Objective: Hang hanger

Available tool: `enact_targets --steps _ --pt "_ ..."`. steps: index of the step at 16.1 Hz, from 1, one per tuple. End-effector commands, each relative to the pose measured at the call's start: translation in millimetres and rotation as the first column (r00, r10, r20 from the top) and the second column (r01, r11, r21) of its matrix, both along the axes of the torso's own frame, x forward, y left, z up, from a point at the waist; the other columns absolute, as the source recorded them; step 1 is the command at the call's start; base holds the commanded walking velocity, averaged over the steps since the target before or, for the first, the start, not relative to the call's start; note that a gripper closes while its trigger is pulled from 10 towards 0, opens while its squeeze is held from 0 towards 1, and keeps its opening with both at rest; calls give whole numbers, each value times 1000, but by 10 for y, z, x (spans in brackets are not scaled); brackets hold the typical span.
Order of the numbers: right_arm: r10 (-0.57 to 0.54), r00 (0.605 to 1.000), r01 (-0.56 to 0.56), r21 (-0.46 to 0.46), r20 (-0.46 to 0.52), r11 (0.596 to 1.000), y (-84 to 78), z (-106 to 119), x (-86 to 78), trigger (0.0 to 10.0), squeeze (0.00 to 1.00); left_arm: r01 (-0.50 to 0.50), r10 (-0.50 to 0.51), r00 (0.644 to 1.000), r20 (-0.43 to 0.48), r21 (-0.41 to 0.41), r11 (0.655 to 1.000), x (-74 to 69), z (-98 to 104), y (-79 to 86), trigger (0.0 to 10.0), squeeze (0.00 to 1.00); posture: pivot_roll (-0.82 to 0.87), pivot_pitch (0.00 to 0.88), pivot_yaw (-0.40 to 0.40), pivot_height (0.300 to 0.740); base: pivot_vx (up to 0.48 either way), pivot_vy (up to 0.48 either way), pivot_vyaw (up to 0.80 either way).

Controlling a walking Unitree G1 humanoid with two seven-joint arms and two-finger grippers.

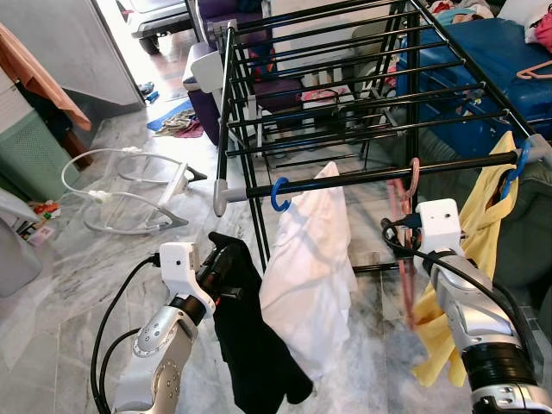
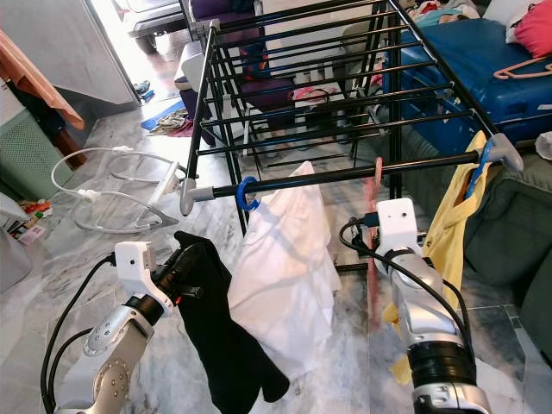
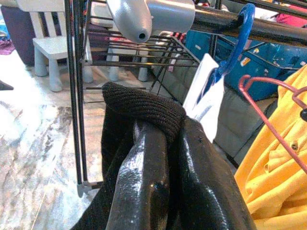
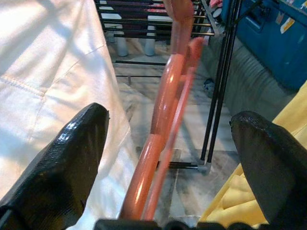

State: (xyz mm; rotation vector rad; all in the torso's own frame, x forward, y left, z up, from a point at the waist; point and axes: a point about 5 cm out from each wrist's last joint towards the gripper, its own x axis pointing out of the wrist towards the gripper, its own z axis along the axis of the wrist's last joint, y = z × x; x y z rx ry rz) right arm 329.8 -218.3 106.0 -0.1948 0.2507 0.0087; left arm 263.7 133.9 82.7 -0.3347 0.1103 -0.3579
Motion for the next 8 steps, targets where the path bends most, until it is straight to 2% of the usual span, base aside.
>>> enact_targets --steps 1,2,4,5,6,8 --pt "21 1000 -21 33 10 999 115 35 64 10000 0 -12 11 1000 13 18 1000 32 31 47 10000 0 -170 0 189 740 0 0 0" --pt "22 1000 -23 40 7 999 134 32 74 10000 0 -12 12 1000 12 18 1000 34 31 47 10000 0 -170 0 188 740 0 0 0" --pt "47 998 -44 73 -38 996 331 -53 121 10000 0 -6 6 1000 10 20 1000 32 24 34 10000 0 -171 0 189 740 0 0 0" --pt "45 998 -42 77 -44 996 362 -73 123 10000 0 -4 4 1000 10 21 1000 32 24 33 10000 0 -171 0 189 740 0 0 0" --pt "40 998 -37 77 -45 996 359 -84 101 10000 0 -7 7 1000 11 21 1000 32 26 38 10000 0 -162 0 183 740 0 0 0" --pt "1 999 2 64 -47 998 209 -93 12 10000 0 -17 17 1000 6 23 1000 17 16 61 10000 0 -163 0 183 740 0 0 0"
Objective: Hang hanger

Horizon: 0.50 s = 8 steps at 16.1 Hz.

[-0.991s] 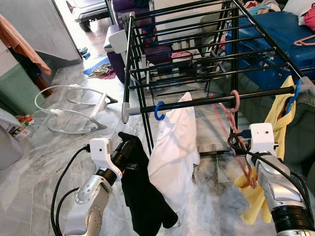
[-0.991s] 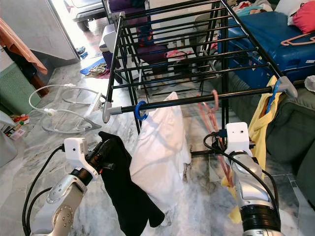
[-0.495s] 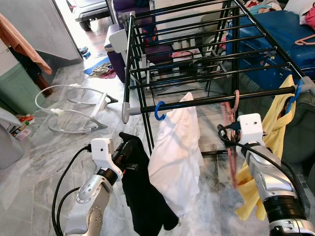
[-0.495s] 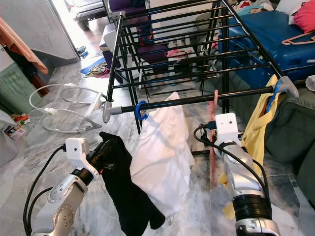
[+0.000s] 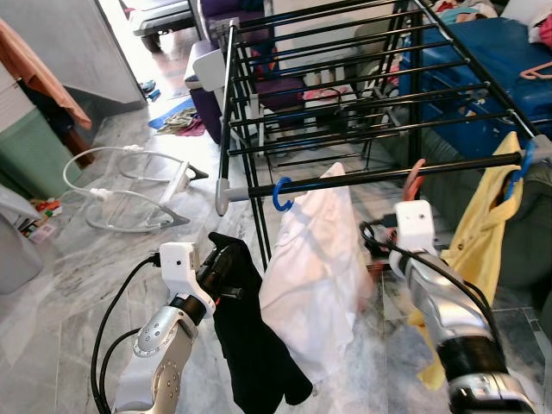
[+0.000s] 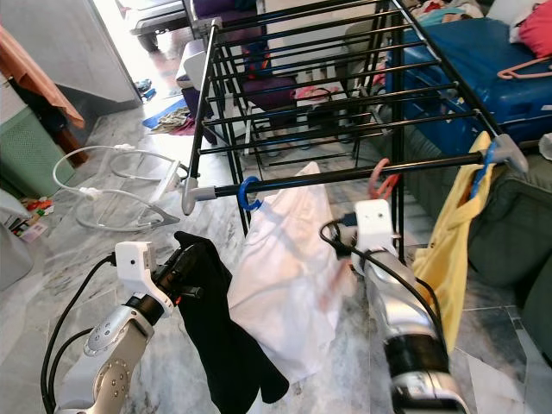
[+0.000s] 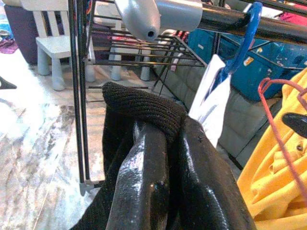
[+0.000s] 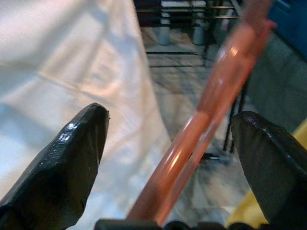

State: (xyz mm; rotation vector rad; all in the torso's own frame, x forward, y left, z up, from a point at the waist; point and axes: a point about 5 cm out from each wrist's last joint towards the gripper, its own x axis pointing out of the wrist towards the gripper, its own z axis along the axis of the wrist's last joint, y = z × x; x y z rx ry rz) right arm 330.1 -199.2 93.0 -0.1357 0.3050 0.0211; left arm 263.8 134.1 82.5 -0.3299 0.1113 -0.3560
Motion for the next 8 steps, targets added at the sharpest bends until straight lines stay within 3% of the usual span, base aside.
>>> enact_targets --steps 1,3,8 --pt "-18 1000 18 -1 9 1000 -61 38 -34 10000 0 -15 15 1000 5 19 1000 12 14 60 10000 0 -166 0 186 740 0 0 0" --pt "-58 998 58 -26 20 998 -254 75 -166 10000 0 -6 5 1000 1 23 1000 23 8 52 10000 0 -184 0 202 740 0 0 0" --pt "-81 995 85 -85 54 993 -405 194 -318 10000 0 31 -31 1000 -3 30 999 81 13 13 10000 0 -223 0 237 740 0 0 0"
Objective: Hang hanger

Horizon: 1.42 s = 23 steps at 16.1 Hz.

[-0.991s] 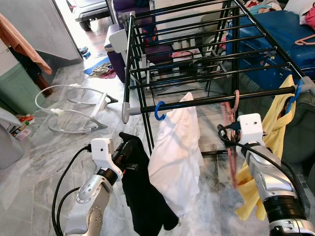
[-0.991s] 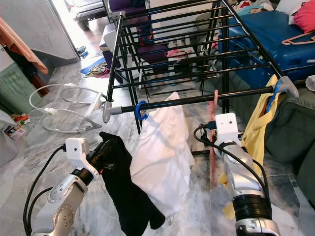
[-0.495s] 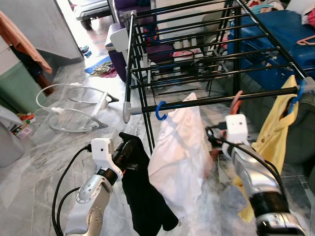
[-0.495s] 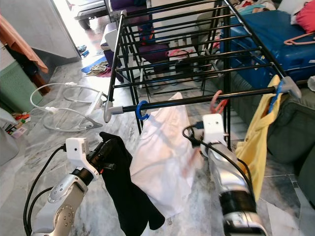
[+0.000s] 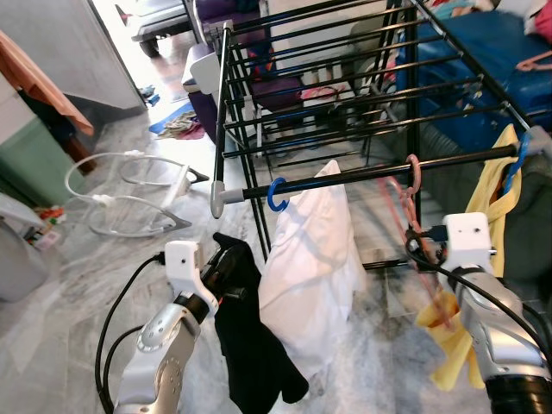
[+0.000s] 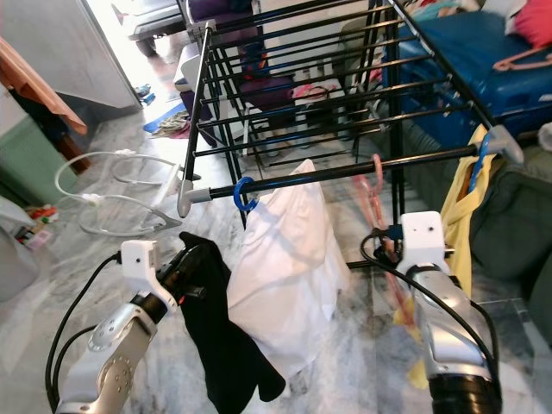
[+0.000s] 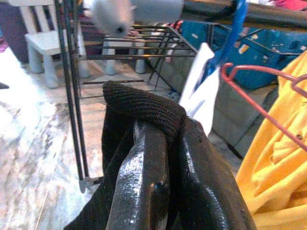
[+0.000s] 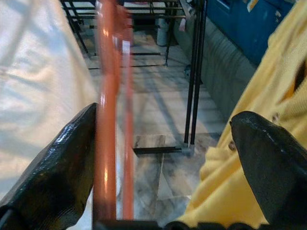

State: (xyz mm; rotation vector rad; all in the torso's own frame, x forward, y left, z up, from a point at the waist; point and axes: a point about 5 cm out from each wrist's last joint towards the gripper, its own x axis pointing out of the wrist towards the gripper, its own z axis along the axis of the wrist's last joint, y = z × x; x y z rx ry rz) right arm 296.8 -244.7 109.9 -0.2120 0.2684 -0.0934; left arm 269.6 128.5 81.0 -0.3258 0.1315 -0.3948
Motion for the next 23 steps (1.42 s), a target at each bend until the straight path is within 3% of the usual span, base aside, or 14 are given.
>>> enact_targets --steps 1,5,10,13,16,19,20,23 --pt "4 1000 -4 -3 24 1000 39 76 11 10000 0 3 -3 1000 10 28 1000 46 32 48 10000 0 -238 0 253 740 0 0 0" --pt "53 990 -50 -28 130 998 164 311 84 10000 0 24 -24 1000 15 34 999 113 55 23 10000 0 -253 0 277 740 0 0 0" --pt "73 987 -66 -52 142 996 195 368 136 10000 0 13 -14 1000 22 45 999 162 73 56 10000 0 -253 0 280 740 0 0 0" --pt "157 977 -156 -18 145 988 490 358 247 10000 0 21 -22 1000 16 38 999 140 43 -4 10000 0 -252 0 268 740 0 0 0" --pt "179 972 -181 0 153 984 625 376 305 10000 0 20 -21 1000 16 33 999 139 40 -14 10000 0 -248 0 261 740 0 0 0" --pt "187 974 -193 34 131 981 788 334 332 10000 0 19 -19 1000 14 31 999 126 28 -18 10000 0 -244 0 256 740 0 0 0" --pt "157 984 -161 45 80 986 810 243 320 10000 0 17 -17 1000 13 30 999 127 25 -18 10000 0 -244 0 252 740 0 0 0" --pt "102 995 -102 42 0 994 770 70 276 10000 0 17 -18 1000 9 27 999 129 16 -23 10000 0 -245 0 249 740 0 0 0"
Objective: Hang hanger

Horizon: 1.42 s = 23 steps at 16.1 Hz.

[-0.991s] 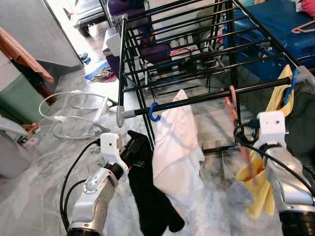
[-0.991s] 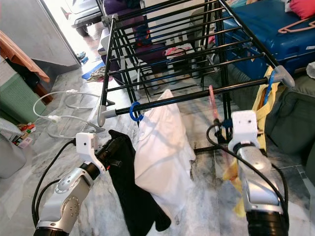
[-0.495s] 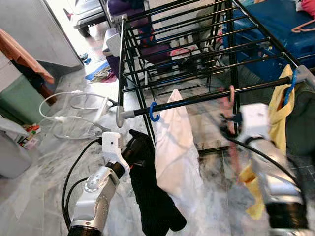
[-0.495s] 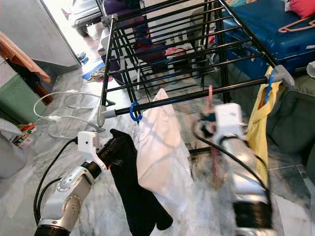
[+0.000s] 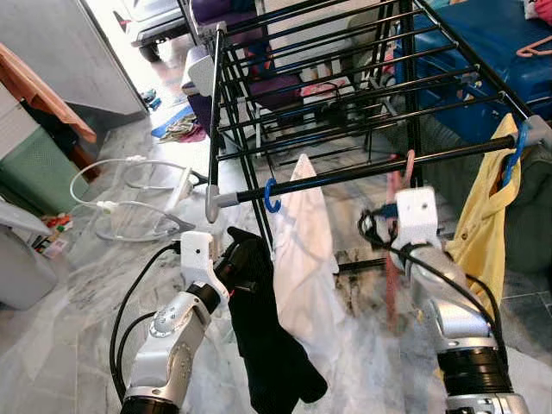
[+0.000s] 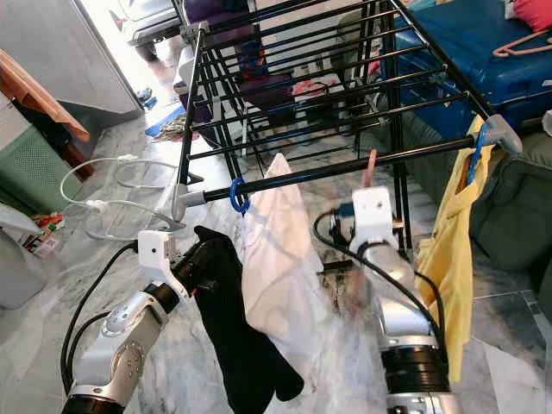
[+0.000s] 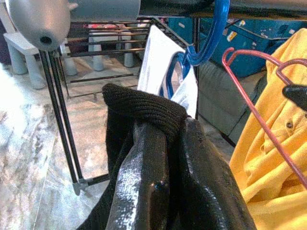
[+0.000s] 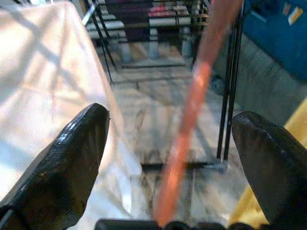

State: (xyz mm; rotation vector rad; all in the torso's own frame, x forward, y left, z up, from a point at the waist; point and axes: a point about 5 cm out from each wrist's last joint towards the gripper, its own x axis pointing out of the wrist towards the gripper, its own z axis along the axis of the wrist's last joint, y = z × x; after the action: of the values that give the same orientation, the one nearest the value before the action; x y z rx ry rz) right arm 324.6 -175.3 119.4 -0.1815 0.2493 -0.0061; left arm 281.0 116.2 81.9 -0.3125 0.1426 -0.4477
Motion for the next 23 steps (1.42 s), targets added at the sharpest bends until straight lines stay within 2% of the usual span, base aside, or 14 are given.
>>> enact_targets --steps 1,3,4,5,11,17,23 --pt "-7 997 11 44 -73 999 61 -159 -29 10000 0 -28 28 1000 2 18 999 9 -13 92 10000 0 -246 0 248 740 0 0 0" --pt "0 996 5 62 -90 998 75 -224 -29 10000 0 -26 26 1000 2 18 999 15 -11 92 10000 0 -244 0 248 740 0 0 0" --pt "-3 995 9 62 -95 998 80 -242 -22 6431 0 -26 26 1000 2 19 1000 18 -10 93 10000 0 -242 0 249 740 0 0 0" --pt "-14 994 22 73 -104 997 85 -265 -13 0 0 -25 25 1000 3 20 999 20 -10 97 10000 0 -241 0 249 740 0 0 0" --pt "-87 991 91 36 -100 995 -29 -254 34 0 0 -19 19 1000 1 22 1000 12 -8 89 10000 0 -234 0 250 740 0 0 0" --pt "-89 992 90 7 -92 996 -37 -253 52 0 0 -11 11 1000 -1 25 1000 20 -9 83 10000 0 -235 0 255 740 0 0 0" --pt "-94 993 90 -63 -67 994 -85 -226 59 0 0 -6 6 1000 -2 26 1000 27 -7 70 10000 0 -241 0 258 740 0 0 0"
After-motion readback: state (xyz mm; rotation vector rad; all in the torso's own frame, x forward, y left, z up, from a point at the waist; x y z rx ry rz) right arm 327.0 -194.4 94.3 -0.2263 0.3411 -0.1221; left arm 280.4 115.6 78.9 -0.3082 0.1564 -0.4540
